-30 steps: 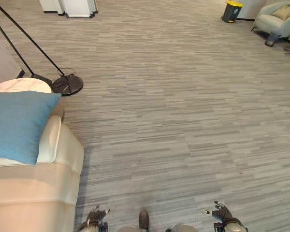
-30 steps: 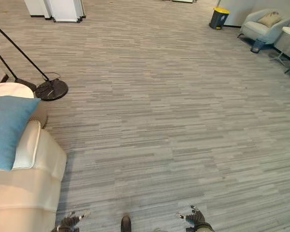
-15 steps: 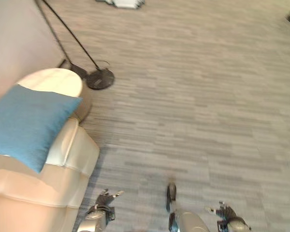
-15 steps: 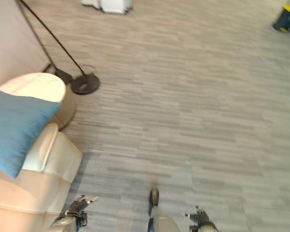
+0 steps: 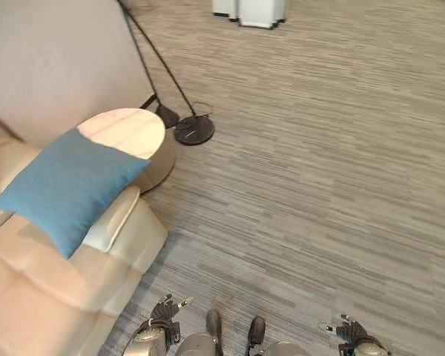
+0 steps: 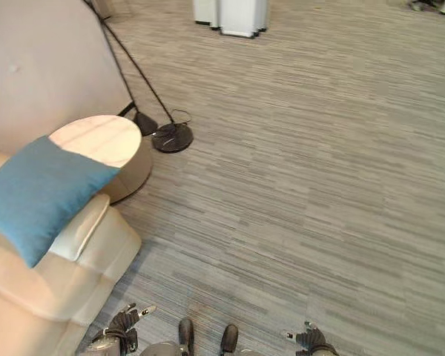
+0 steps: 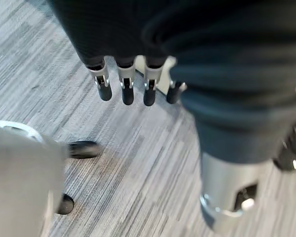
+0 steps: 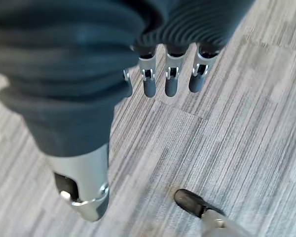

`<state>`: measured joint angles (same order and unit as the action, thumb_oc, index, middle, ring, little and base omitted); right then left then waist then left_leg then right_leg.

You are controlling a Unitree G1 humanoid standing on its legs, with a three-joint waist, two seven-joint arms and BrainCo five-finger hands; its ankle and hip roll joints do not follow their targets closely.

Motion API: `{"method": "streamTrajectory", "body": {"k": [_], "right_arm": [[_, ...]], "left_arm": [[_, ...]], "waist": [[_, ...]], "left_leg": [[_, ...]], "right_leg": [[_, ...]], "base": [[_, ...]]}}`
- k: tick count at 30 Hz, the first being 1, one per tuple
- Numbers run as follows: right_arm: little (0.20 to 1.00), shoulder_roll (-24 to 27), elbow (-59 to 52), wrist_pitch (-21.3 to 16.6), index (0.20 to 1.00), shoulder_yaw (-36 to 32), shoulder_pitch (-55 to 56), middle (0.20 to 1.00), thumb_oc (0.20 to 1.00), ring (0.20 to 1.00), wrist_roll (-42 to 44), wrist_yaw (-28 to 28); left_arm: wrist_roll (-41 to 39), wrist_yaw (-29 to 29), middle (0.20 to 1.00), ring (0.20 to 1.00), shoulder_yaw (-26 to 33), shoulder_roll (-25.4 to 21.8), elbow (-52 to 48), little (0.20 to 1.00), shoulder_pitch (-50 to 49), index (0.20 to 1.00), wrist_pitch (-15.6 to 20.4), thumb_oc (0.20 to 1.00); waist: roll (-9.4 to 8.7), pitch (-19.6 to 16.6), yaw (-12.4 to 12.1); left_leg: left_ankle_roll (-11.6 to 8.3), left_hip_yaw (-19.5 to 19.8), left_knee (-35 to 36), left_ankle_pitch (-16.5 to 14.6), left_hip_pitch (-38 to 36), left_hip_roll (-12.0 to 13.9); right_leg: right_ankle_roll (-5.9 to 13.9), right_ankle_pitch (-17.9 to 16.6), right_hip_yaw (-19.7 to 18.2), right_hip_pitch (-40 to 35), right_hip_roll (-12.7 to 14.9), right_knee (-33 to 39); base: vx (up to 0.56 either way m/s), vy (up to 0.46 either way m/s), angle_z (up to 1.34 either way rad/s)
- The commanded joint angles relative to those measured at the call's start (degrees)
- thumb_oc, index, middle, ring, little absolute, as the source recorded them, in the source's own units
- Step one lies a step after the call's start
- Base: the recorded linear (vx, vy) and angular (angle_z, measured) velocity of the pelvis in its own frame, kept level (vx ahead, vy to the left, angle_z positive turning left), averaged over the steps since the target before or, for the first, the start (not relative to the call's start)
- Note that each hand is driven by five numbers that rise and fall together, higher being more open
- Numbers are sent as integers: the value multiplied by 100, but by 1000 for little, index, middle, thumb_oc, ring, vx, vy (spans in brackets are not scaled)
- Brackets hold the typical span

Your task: Pick up all the scattered cushions and arrange them neatly on the sofa.

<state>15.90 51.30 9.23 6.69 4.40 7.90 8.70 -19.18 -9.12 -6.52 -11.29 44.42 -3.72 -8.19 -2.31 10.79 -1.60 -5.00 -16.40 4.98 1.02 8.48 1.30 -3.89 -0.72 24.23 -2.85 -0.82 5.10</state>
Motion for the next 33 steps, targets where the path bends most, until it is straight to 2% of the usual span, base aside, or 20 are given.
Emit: {"method": "streamTrajectory", "body": {"k": [1,5,6,7,8,9,10,11,12,13,14,15,16,19,20,21,23,24,29,33], "right_arm": [[1000,258,-278,-53,1000,-65,-42,1000,1000,1000,-66,69],[1000,165,-316,-24,1000,13,-25,1000,1000,1000,-162,7],[1000,64,-304,-17,1000,18,-35,1000,1000,1000,-191,-37],[1000,60,-304,-18,1000,19,-34,1000,1000,1000,-191,-37],[1000,-10,-277,-48,1000,43,-51,1000,1000,1000,-238,-45],[1000,-14,-274,-50,1000,43,-53,1000,1000,1000,-239,-45],[1000,-62,-336,-23,1000,70,-66,1000,1000,1000,-276,-76],[1000,-64,-337,-22,1000,70,-67,1000,1000,1000,-277,-76],[1000,-68,-421,-8,1000,44,-64,1000,1000,1000,-278,-77],[1000,-67,-422,-7,1000,42,-66,1000,1000,1000,-278,-77],[1000,-97,-491,-14,1000,60,-84,1000,1000,1000,-260,-60],[1000,-96,-491,-13,1000,60,-85,1000,1000,1000,-260,-60],[1000,-110,-525,-17,1000,104,-104,1000,1000,1000,-251,-63],[1000,-112,-538,-17,1000,101,-85,1000,1000,1000,-192,-57],[1000,-118,-506,-7,1000,94,-100,1000,1000,1000,-164,-30],[1000,-126,-484,-7,1000,100,-114,1000,1000,1000,-142,-21],[1000,-133,-446,-14,1000,90,-114,1000,1000,1000,-120,-25],[1000,-116,-471,14,1000,63,-79,1000,1000,1000,-113,-48],[1000,-70,-444,-4,1000,46,-21,1000,1000,1000,-130,-92],[1000,82,-385,-33,1000,126,-104,1000,1000,1000,-201,-131]], "left_arm": [[-138,-74,1000,1000,106,-83,-108,1000,-60,1000,57,1000],[-258,-122,1000,1000,237,-96,-51,1000,-197,1000,29,1000],[-342,-162,1000,1000,315,-100,17,1000,-251,1000,27,1000],[-343,-162,1000,1000,315,-105,15,1000,-254,1000,26,1000],[-368,-192,1000,1000,349,-139,45,1000,-286,1000,10,1000],[-369,-192,1000,1000,350,-143,42,1000,-287,1000,8,1000],[-409,-207,1000,1000,352,-172,20,1000,-284,1000,-34,1000],[-410,-208,1000,1000,353,-175,17,1000,-284,1000,-36,1000],[-386,-216,1000,1000,315,-203,29,1000,-264,1000,-77,1000],[-386,-216,1000,1000,315,-202,29,1000,-261,1000,-78,1000],[-398,-227,1000,1000,271,-236,23,1000,-239,1000,-57,1000],[-398,-227,1000,1000,271,-235,23,1000,-238,1000,-57,1000],[-437,-239,1000,1000,260,-255,-1,1000,-181,1000,-32,1000],[-487,-243,1000,1000,251,-263,-58,1000,-162,1000,-9,1000],[-520,-236,1000,1000,246,-256,-103,1000,-149,1000,-20,1000],[-524,-226,1000,1000,252,-256,-79,1000,-133,1000,-17,1000],[-517,-230,1000,1000,272,-275,-100,1000,-113,1000,8,1000],[-500,-210,1000,1000,305,-321,-117,1000,-57,1000,29,1000],[-440,-114,1000,1000,238,-291,-160,1000,-48,1000,83,1000],[-605,-155,1000,1000,271,-241,-219,1000,-115,1000,107,1000]], "waist": [[155,-81,-146],[49,-320,-227],[-83,-431,-330],[-90,-429,-329],[-183,-462,-413],[-191,-464,-410],[-249,-398,-413],[-258,-399,-409],[-252,-262,-315],[-257,-261,-318],[-185,-110,-200],[-189,-113,-206],[-73,-7,-178],[12,69,-169],[49,104,-161],[23,113,-129],[-8,133,-125],[-70,138,-97],[-108,4,-3],[-46,-192,28]], "left_leg": [[33,-289,2,588,108,94],[189,-146,2,520,-67,-14],[310,-61,2,380,-243,-145],[314,-61,2,374,-250,-153],[472,38,2,186,-423,-280],[481,39,2,179,-423,-293],[699,174,2,-57,-619,-471],[716,176,2,-67,-618,-493],[905,368,2,-250,-872,-645],[915,364,2,-255,-871,-657],[964,547,2,-361,-1040,-631],[965,540,2,-364,-1036,-634],[934,709,2,-370,-1127,-551],[889,861,2,-386,-1242,-467],[846,990,2,-365,-1284,-410],[810,1053,2,-383,-1315,-407],[779,1138,2,-396,-1360,-425],[704,1290,2,-431,-1412,-438],[634,1663,2,-591,-1613,-402],[455,1805,-320,-633,-1729,-126]], "right_leg": [[715,731,103,-584,196,-10],[774,863,245,-912,246,-10],[830,942,280,-1023,424,-316],[837,954,281,-1023,435,-333],[970,889,321,-910,692,-1047],[984,909,322,-894,714,-1089],[1216,394,293,-562,1128,-2278],[1240,410,286,-541,1161,-2329],[1364,-223,45,-98,1453,-3380],[1376,-215,31,-80,1471,-3411],[1276,-172,-457,393,1375,-3949],[1276,-164,-467,408,1380,-3965],[1097,216,-776,837,1175,-3784],[1012,368,-810,950,1072,-3159],[996,221,-1124,1016,745,-1948],[1045,69,-1495,1023,523,-1249],[1108,-160,-1815,1064,403,-663],[1231,-440,-2122,1185,346,-19],[1204,-519,-2155,1093,355,-10],[1031,-370,-1855,752,256,-10]], "base": [[334,90,80],[421,145,36],[335,130,15],[609,282,25],[283,164,25],[509,348,30],[235,207,34],[403,358,47],[173,178,56],[304,233,94],[133,75,107],[251,80,127],[119,9,94],[204,-54,69],[279,-169,58],[293,-199,61],[219,-146,59],[171,-120,66],[322,-232,59],[345,-331,37]]}}
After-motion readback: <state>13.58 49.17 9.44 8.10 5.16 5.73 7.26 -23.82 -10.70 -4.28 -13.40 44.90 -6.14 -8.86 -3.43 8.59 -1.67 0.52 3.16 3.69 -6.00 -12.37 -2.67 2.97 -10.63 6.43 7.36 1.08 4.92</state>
